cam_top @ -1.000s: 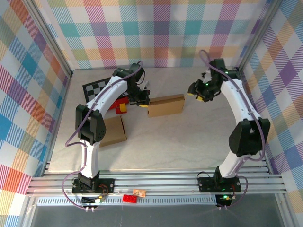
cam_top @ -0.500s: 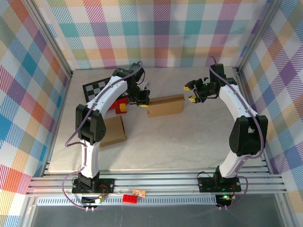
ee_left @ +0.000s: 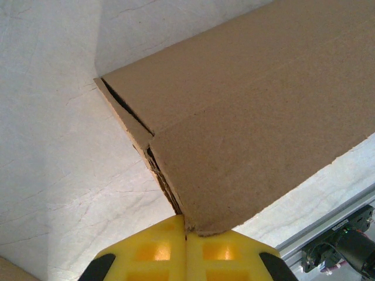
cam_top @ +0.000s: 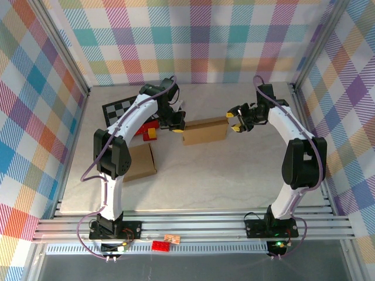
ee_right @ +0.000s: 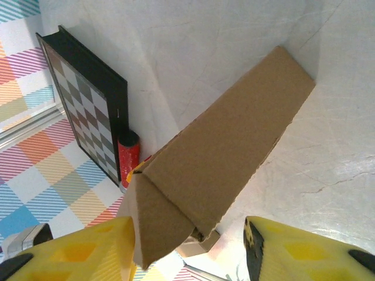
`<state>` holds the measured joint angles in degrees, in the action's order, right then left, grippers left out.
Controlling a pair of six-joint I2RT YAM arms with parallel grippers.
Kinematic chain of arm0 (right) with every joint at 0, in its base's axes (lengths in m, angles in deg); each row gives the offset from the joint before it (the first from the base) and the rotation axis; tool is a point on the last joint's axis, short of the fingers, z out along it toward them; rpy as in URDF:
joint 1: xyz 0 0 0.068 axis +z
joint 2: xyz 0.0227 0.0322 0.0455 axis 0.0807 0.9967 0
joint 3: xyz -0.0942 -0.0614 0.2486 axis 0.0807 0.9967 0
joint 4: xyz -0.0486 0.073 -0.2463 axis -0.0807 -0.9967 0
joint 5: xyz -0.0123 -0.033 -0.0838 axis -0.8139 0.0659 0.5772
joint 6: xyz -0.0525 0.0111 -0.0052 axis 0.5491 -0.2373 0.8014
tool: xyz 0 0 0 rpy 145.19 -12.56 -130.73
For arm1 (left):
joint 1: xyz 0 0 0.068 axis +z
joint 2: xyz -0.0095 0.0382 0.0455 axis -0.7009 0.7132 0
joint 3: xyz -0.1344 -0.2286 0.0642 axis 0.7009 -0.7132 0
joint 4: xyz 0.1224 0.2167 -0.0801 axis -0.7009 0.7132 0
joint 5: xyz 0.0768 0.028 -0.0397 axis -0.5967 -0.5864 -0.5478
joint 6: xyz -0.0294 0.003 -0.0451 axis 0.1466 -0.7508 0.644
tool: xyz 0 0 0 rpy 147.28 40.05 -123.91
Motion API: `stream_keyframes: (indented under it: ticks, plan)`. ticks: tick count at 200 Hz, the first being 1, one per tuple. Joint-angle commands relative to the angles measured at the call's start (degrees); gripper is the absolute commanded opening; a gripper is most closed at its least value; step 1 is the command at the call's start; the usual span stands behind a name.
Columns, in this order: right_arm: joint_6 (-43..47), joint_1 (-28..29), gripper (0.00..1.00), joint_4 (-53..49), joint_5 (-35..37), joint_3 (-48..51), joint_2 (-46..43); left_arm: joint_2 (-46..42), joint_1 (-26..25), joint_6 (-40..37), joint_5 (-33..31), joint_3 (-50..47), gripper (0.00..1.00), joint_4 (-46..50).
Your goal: Fold the paper box
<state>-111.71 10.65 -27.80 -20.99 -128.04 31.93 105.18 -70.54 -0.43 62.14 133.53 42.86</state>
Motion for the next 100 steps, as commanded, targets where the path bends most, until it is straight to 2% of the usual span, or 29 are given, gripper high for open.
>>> stream_keyframes:
  ticks: [1, 38, 100]
  plan:
    - [0.05, 0.46, 0.50, 0.38, -0.97, 1.02, 0.82, 1.58, 0.23, -0.06, -1.12, 0.77, 0.00, 1.73]
    - [1.95, 0.81, 0.47, -1.18, 0.68, 1.64, 1.34, 1.54, 0.20, 0.40, -0.78, 0.81, 0.03, 1.55]
    - [4.61, 1.23, 0.46, -4.11, 3.27, 0.99, 3.18, -2.43, 0.71, 5.81, 3.09, -1.18, 0.36, -2.20]
